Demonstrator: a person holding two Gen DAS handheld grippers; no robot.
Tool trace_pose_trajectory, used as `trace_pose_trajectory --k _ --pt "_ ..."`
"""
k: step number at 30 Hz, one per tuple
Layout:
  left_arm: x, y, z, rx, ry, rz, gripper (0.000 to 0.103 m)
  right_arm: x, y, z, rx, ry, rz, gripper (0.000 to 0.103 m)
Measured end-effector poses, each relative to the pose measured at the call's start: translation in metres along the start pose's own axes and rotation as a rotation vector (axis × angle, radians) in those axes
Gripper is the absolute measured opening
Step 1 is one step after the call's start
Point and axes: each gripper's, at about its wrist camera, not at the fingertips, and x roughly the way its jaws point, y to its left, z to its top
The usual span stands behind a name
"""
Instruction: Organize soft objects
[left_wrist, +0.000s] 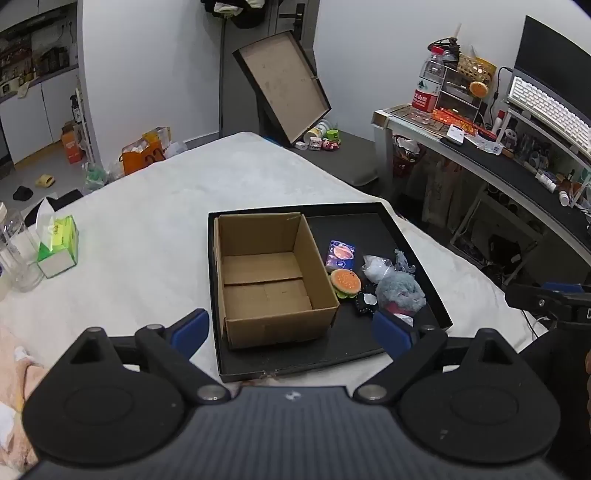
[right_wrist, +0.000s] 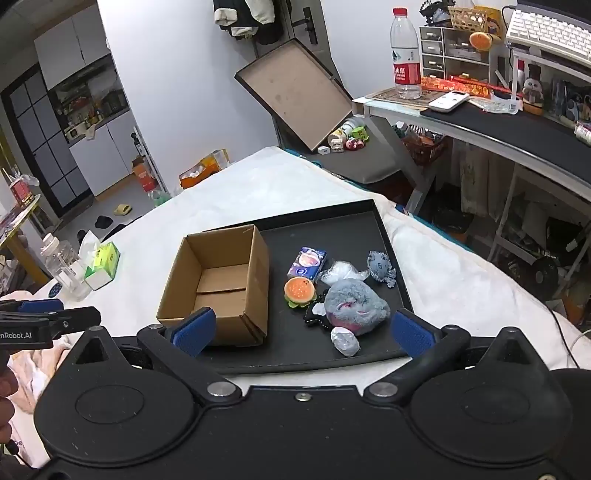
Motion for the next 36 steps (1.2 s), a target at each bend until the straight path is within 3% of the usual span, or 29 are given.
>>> trace_pose_trajectory --k 11,36 --pt "-0.004 -0.019 0.004 0.029 -0.013 0.015 0.095 -0.004 -0.004 0.001 -0.017 -0.008 -0.007 0.103" --pt "-0.005 -0.01 0.004 0.022 -0.021 -0.008 0.095 -0.008 -0.001 0.0 -0.036 -0.01 -0.02 0.103"
